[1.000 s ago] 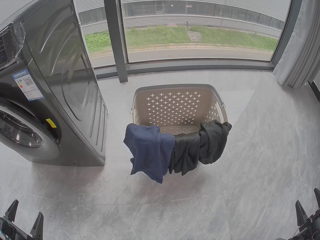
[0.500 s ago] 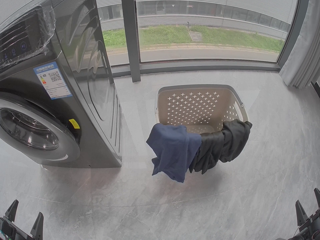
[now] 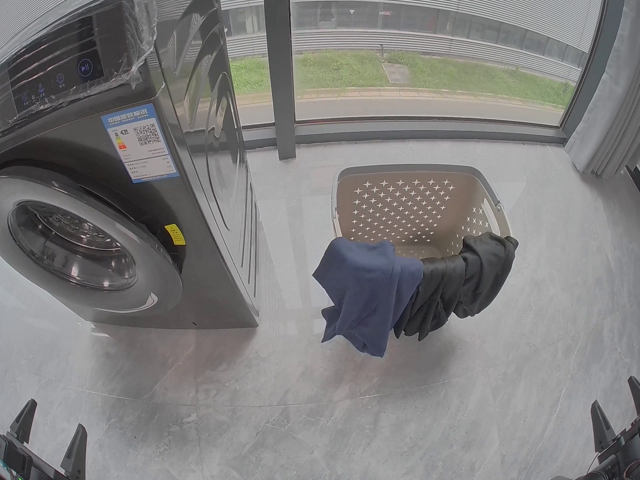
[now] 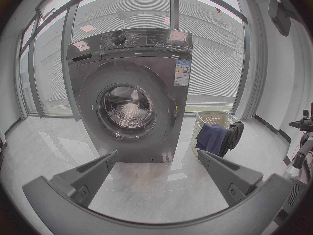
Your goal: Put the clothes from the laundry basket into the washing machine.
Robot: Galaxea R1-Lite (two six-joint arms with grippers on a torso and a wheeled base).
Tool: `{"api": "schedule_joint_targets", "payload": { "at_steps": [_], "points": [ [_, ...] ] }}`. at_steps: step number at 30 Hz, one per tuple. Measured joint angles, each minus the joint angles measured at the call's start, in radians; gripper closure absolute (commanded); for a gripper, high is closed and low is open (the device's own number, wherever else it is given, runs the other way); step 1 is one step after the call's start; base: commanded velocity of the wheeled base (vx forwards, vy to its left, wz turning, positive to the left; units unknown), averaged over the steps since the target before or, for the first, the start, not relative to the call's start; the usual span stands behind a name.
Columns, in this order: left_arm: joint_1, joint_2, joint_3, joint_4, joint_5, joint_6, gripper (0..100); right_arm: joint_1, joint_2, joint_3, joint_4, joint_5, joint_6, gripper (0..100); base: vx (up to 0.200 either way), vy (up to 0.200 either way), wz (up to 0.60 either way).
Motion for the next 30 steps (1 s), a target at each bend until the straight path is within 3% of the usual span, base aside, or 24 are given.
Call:
{"api": "schedule_joint_targets", "payload": {
  "at_steps": [30],
  "points": [
    [0.000, 0.000, 0.000, 0.001, 0.000, 0.000, 0, -0.001, 0.000, 0.000, 0.000, 0.000, -0.001, 0, 0.000, 0.200, 0.00]
  ]
}}
